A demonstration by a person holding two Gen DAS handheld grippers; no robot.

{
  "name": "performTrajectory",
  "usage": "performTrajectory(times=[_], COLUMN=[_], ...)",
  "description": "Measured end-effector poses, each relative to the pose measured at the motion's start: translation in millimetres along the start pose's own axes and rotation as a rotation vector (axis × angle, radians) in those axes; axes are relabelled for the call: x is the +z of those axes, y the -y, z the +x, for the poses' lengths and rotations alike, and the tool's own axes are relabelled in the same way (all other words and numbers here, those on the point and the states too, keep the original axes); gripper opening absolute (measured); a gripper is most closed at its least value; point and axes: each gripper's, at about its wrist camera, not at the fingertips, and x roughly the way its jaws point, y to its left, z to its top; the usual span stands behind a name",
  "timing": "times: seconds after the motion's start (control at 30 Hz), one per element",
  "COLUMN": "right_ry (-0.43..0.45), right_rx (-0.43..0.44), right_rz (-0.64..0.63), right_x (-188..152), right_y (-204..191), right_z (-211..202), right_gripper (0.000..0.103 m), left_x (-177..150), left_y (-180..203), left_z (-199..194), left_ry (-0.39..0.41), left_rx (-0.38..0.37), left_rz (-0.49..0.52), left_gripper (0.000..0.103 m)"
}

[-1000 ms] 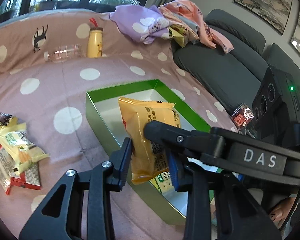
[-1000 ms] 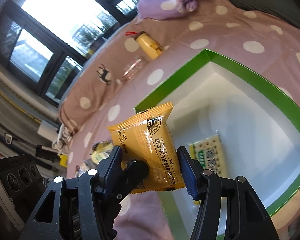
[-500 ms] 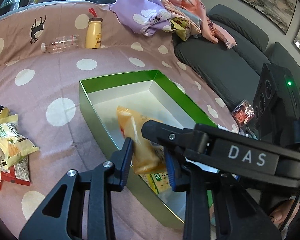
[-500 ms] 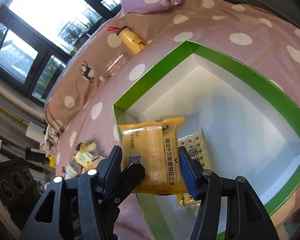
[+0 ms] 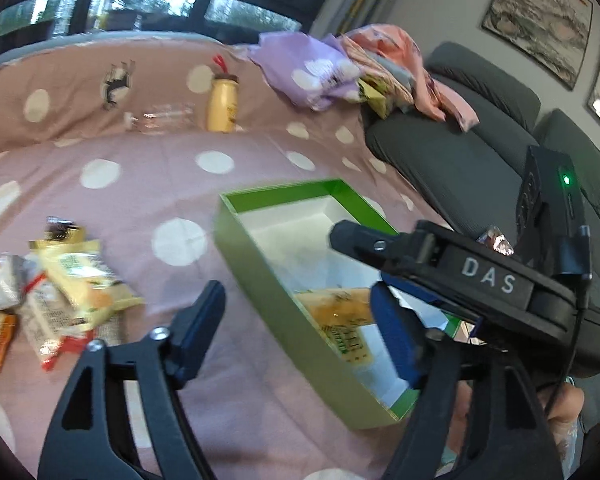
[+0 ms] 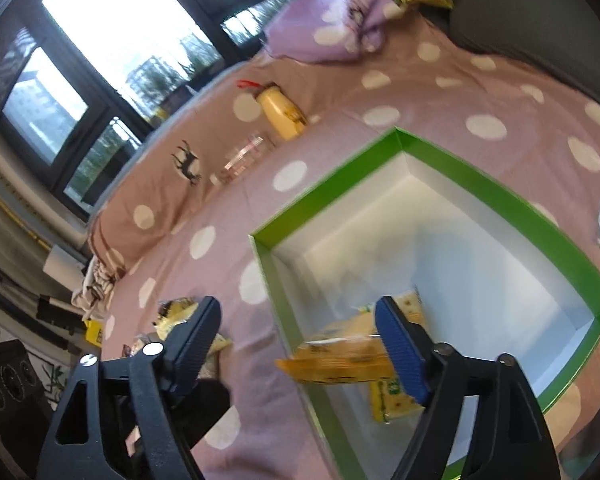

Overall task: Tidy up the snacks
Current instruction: 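Lower the yellow packet into the green box and open the right gripper, then move the right tool back over the snack pile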

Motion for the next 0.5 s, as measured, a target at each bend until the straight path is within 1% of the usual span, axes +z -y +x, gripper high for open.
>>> performTrajectory(times=[0.07,0.13,0.27,0.4,0.5], right_ry=[0.02,0.038,0.058,0.045,0.039], right_rx=[0.008,0.017,0.031,0.056,0.078], right_rz=[-0.031,-0.07,-0.15,-0.223,-0.275], right_x=[-1,-3,-10,-22,-34], right_y=[-12,-25,-52,-79,-100], right_z=[-3,-4,0,10,18], right_gripper=[0.084,0.085,0.085,0.085,0.085], left_x=[0,-1,-8,-18,-30], left_y=[-13,-25,-55,-82,-106], left_z=[-14,-26,-49,-72,-89], left_ry=[0.028,0.056,0.07,0.097,0.122], left_rx=[0.038,0.085,0.162,0.226,0.276], left_rz=[-0.02,-0.046,-0.109,-0.158,-0.213], left_gripper=[0.085,0.087,0.091,0.095,0.096])
